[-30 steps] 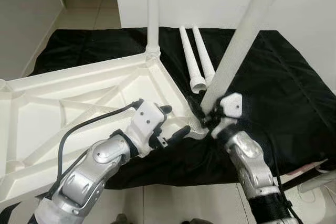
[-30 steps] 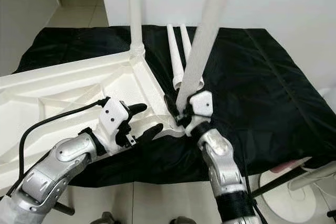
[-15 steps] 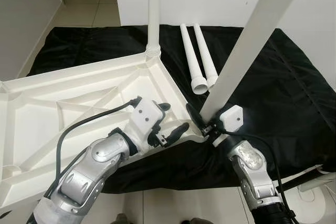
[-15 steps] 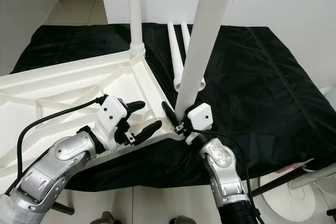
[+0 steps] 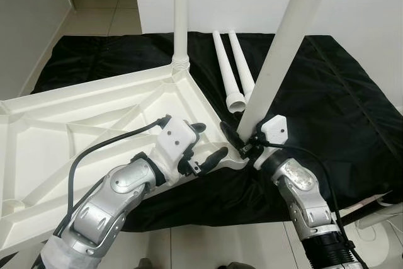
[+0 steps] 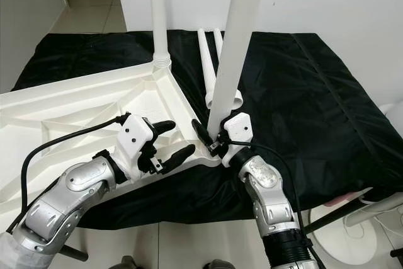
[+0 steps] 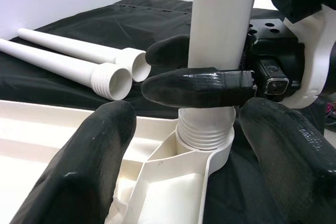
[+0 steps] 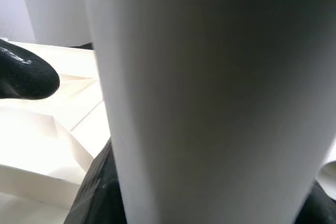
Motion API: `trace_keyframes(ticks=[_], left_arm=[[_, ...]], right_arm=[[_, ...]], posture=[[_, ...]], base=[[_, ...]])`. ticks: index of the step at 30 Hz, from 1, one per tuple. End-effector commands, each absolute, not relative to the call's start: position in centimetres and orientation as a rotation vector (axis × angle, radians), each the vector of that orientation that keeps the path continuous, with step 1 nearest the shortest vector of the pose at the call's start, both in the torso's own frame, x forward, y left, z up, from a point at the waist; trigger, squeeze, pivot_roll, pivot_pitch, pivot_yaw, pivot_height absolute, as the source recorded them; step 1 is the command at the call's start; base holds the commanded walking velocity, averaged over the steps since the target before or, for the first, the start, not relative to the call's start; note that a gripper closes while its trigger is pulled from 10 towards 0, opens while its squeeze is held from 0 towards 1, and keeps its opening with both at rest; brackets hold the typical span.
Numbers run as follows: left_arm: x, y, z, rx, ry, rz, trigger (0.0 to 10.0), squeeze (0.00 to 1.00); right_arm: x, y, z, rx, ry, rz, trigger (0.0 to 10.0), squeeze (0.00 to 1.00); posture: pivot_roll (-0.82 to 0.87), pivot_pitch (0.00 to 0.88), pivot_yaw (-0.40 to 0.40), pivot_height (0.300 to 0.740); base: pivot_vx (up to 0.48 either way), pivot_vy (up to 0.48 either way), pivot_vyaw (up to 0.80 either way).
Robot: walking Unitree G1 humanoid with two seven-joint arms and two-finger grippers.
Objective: Building children table
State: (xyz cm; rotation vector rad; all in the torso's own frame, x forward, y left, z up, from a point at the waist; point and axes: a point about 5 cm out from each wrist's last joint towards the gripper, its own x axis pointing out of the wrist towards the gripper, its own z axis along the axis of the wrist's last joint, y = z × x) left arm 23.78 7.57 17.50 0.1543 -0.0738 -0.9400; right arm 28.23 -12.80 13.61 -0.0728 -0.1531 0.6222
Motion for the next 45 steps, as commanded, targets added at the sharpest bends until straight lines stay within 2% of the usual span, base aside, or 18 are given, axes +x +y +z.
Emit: trace_keyframes(ticks=[1,15,25,26,27,28,32,33,37,42,43,45], left_arm=[[23.5,7.5,17.7,0.158,-0.074,-1.002,10.0,0.0],[23.5,7.5,17.7,0.159,-0.076,-1.003,10.0,0.0],[23.5,7.3,17.8,0.149,-0.08,-1.0,10.0,0.0],[23.5,7.2,17.9,0.145,-0.082,-0.999,10.0,0.0],[23.5,7.2,17.9,0.145,-0.082,-0.999,10.0,0.0],[23.5,7.1,17.9,0.141,-0.087,-0.999,10.0,0.0],[23.5,7.0,17.9,0.14,-0.089,-0.995,10.0,0.0],[23.6,7.1,17.9,0.139,-0.091,-0.991,10.0,0.0],[23.6,7.0,17.9,0.134,-0.093,-0.986,10.0,0.0],[23.6,6.8,17.9,0.13,-0.097,-0.986,10.0,0.0],[23.6,6.8,18.0,0.127,-0.098,-0.985,10.0,0.0],[23.6,6.8,18.0,0.123,-0.098,-0.983,10.0,0.0]], right_arm=[[27.9,-13.6,10.2,-0.043,0.062,0.608,10.0,0.0],[28.4,-13.8,10.0,0.054,0.127,0.567,10.0,0.0],[28.3,-13.2,10.7,0.033,0.026,0.423,10.0,0.0],[28.4,-13.0,10.8,0.035,0.012,0.345,10.0,0.0],[28.4,-13.0,10.8,0.035,0.012,0.345,10.0,0.0],[28.7,-12.5,11.3,0.067,-0.005,0.176,10.0,0.0],[29.0,-11.7,11.7,0.09,-0.001,0.069,10.0,0.0],[29.1,-10.8,11.8,0.135,0.007,0.04,10.0,0.0],[29.1,-9.8,12.2,0.144,-0.014,0.093,10.0,0.0],[29.1,-9.9,12.6,0.136,-0.048,0.098,10.0,0.0],[29.1,-10.1,12.8,0.132,-0.064,0.093,10.0,1.0],[29.1,-10.1,13.1,0.137,-0.084,0.081,10.0,1.0]], posture=[[-0.02,0.043,0.005,0.74],[-0.02,0.038,0.004,0.74],[-0.02,0.039,-0.003,0.74],[-0.02,0.039,-0.006,0.74],[-0.02,0.039,-0.006,0.74],[-0.02,0.038,-0.009,0.74],[-0.02,0.034,-0.015,0.74],[-0.02,0.031,-0.02,0.74],[-0.02,0.03,-0.021,0.74],[-0.02,0.029,-0.027,0.74],[-0.02,0.029,-0.027,0.74],[-0.02,0.024,-0.029,0.74]], base=[[0.0,0.0,0.0],[0.0,0.0,0.0],[0.0,0.0,0.0],[0.0,0.0,0.0],[0.0,0.0,0.0],[0.0,0.0,0.0],[0.0,0.0,0.0],[0.0,0.0,0.0],[0.0,0.0,0.0],[0.0,0.0,0.0],[0.0,0.0,0.0],[0.0,0.0,0.0]])
